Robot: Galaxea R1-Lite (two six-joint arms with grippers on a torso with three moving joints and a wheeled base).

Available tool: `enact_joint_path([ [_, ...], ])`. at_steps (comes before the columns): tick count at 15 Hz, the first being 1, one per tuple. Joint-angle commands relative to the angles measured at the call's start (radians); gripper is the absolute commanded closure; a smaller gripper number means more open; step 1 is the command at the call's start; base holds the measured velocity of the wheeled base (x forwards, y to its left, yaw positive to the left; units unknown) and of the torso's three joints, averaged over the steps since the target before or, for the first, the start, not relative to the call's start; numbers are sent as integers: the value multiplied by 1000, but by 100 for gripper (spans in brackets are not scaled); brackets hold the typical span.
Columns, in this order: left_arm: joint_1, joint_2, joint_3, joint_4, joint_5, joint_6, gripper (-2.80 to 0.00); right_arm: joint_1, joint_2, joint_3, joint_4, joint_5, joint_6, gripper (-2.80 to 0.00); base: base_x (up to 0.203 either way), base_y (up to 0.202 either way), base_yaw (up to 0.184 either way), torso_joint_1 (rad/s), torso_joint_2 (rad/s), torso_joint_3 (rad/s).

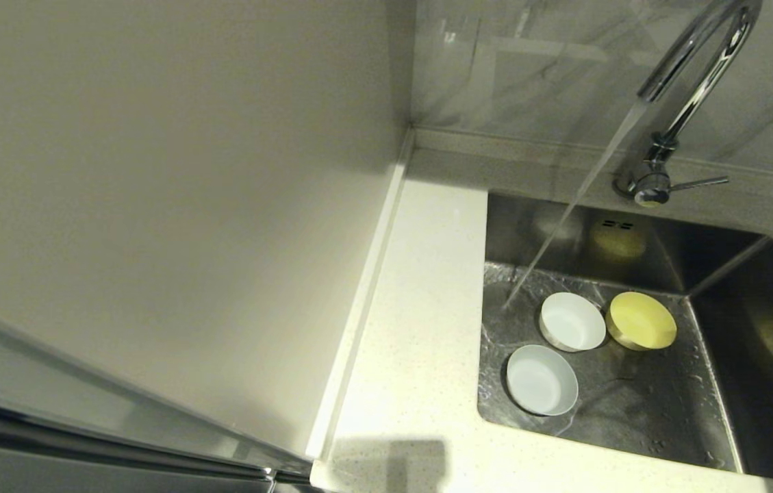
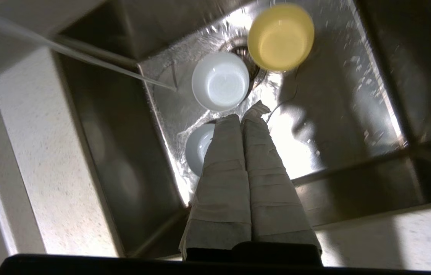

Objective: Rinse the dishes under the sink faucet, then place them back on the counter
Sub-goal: Turn off the faucet

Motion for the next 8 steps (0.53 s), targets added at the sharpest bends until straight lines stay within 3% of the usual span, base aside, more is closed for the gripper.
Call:
enact_joint_path([
  [1,0,-3,0,0,0,-1,0,-30,189,-73,12,19,11,0,0,0,0,0,0,0],
  [5,-1,-3,0,0,0,-1,0,-34,374,-278,15,47,97,0,0,0,0,0,0,0],
  [8,0,-3,0,0,1,-1,0,-32,450,-335,8,67,129,0,0,0,0,0,0,0],
])
